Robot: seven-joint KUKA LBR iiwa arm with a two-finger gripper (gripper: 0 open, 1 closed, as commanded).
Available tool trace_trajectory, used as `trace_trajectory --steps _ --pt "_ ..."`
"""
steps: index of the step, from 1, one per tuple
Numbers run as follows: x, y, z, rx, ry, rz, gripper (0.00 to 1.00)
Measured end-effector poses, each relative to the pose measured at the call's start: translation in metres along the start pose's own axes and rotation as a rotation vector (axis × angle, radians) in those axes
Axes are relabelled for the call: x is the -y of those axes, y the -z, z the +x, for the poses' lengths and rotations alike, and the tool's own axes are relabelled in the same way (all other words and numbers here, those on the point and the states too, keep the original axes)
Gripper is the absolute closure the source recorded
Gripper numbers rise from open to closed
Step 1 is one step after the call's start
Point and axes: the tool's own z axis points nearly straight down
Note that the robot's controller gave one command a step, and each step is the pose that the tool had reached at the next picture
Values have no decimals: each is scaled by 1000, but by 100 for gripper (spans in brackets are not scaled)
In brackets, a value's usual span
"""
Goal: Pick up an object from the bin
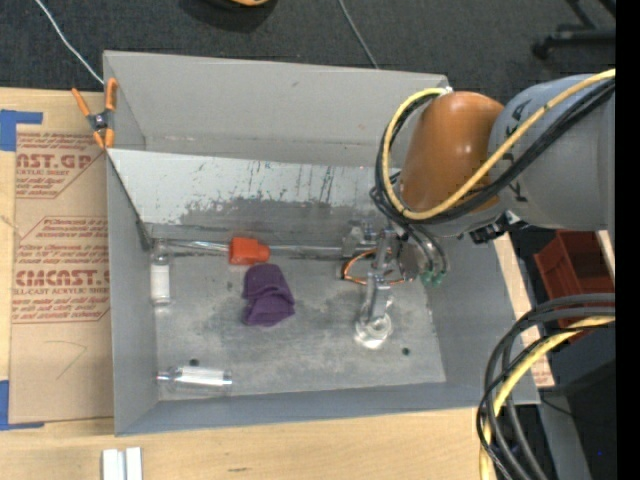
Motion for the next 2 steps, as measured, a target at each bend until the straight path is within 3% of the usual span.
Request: trace_trajectory --steps 1,2 --pt "0 5 -2 8 0 0 0" --pt "92 -68 20 3 33 1 0"
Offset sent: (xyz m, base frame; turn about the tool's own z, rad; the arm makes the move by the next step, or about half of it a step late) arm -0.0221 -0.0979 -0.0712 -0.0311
